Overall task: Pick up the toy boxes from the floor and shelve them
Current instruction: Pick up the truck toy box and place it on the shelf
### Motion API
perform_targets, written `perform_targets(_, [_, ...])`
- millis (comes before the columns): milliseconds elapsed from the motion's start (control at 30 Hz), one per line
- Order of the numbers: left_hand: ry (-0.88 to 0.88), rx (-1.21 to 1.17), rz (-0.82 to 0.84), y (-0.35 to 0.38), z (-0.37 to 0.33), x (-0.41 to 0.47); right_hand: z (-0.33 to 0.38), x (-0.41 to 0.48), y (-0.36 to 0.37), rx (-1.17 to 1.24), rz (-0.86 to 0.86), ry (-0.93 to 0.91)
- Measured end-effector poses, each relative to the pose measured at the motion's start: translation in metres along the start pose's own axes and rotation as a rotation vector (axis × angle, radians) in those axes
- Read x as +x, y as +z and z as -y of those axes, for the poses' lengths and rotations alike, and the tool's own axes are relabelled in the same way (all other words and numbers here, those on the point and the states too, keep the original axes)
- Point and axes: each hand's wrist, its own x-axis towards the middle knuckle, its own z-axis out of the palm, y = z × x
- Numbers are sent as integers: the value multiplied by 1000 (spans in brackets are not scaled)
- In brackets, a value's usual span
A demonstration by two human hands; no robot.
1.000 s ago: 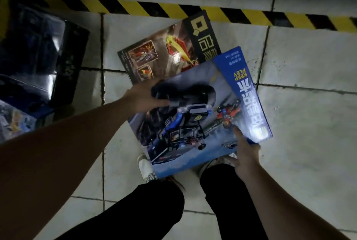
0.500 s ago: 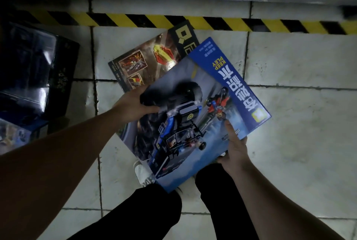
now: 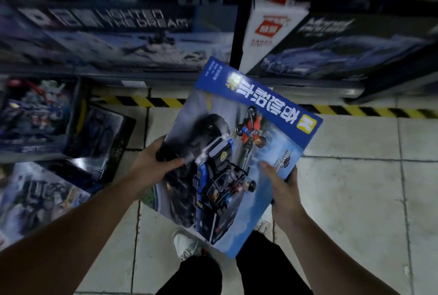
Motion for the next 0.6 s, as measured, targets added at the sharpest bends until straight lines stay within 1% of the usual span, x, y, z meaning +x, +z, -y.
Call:
perform_targets(67, [-15, -65, -23, -12, -16, -26, 29, -21, 5, -7, 51, -70])
perform_targets(233, [23, -178, -57, -32, -57, -85, 96, -68, 15, -73, 30, -208])
perform_targets(300, [47, -219, -71, -42, -78, -110, 127, -90, 18, -95, 22, -230])
perform_targets(467, [133, -240, -116, -68, -132, -164, 201, -139, 26, -121, 31, -334])
perform_targets(600, [195, -257, -134, -91, -172, -206, 257, -182, 32, -94, 84, -408])
